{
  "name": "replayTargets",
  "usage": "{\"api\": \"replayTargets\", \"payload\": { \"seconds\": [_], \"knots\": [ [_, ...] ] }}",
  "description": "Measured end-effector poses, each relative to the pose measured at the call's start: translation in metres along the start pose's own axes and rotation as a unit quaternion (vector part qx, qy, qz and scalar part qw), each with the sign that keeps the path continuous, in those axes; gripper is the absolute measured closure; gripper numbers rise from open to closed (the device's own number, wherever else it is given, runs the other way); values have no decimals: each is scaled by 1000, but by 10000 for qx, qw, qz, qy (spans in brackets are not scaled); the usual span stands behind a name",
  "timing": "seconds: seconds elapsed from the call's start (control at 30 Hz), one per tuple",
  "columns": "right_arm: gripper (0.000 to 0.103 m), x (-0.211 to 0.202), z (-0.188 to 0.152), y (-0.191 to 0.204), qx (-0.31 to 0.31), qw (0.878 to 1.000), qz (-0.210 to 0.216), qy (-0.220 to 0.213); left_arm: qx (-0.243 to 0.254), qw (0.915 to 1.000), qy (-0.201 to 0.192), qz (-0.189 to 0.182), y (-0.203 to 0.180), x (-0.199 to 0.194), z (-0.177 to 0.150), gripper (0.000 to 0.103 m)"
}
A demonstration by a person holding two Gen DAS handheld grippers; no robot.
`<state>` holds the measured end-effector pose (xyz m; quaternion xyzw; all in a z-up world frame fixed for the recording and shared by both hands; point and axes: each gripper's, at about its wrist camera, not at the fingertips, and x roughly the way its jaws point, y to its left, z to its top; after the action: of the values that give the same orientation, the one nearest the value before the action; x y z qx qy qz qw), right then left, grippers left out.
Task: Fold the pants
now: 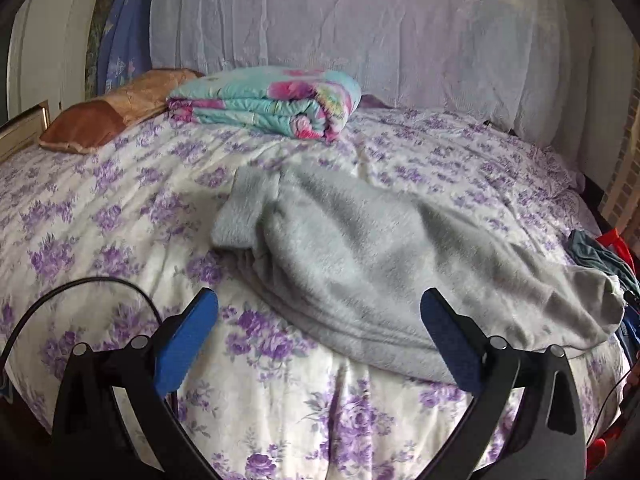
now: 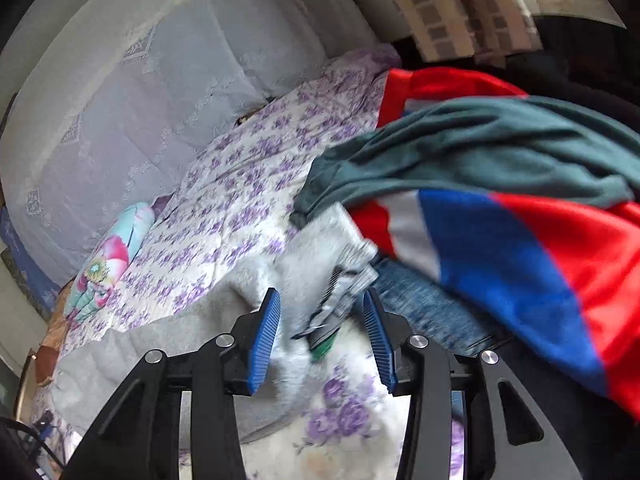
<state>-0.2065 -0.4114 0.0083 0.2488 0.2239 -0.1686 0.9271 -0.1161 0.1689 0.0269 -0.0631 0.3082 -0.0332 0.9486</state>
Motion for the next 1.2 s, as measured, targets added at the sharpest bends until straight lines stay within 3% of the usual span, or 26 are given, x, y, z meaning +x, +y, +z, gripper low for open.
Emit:
{"api": "replayTargets", "payload": {
  "seconds": [0.07,0.13,0.23,0.37,0.47,0.57,0.67,0.77,0.9,1.0,1.07,1.1,1.17,1.2],
  "knots": [
    [58,-11,12,11,-151,9996,97,-231,231,9997,-84,-87,-15,-1,12,4],
    [58,-4,22,38,-531,9971,548,-26,577,9982,77,-144,-35,16,21,4],
    [58,15,17,99,-1170,9859,1149,336,989,9942,344,237,-60,52,25,4],
    [58,49,-12,200,-1871,9498,2242,1120,1062,9843,1117,865,-52,102,8,4],
    [58,72,-48,281,-2512,9106,2791,1725,1414,9796,1036,986,-51,94,-9,4],
    [57,101,-82,338,-2922,8790,2978,2307,1427,9798,1079,897,-46,85,-17,4],
    [51,153,-113,354,-2910,8706,2568,3024,1348,9819,1093,759,-42,78,-17,5],
    [57,161,-105,337,-2354,8817,2655,3111,1340,9841,974,641,-46,62,-10,5],
    [48,106,-59,287,-2141,9069,2868,2224,1221,9903,582,308,-58,48,19,5],
    [37,55,-33,210,-1928,9447,2212,1467,1199,9902,645,303,-69,73,29,5],
    [33,31,-23,149,-1600,9661,1579,1269,1111,9874,1062,376,-72,107,21,5],
    [33,24,-19,118,-1374,9755,1183,1247,1160,9837,1236,592,-73,125,11,4],
    [33,14,-14,60,-813,9855,699,1313,1537,9783,1064,889,-84,129,0,4],
    [33,11,-13,37,-487,9855,832,1399,1569,9792,963,854,-86,123,1,4]
  ]
}}
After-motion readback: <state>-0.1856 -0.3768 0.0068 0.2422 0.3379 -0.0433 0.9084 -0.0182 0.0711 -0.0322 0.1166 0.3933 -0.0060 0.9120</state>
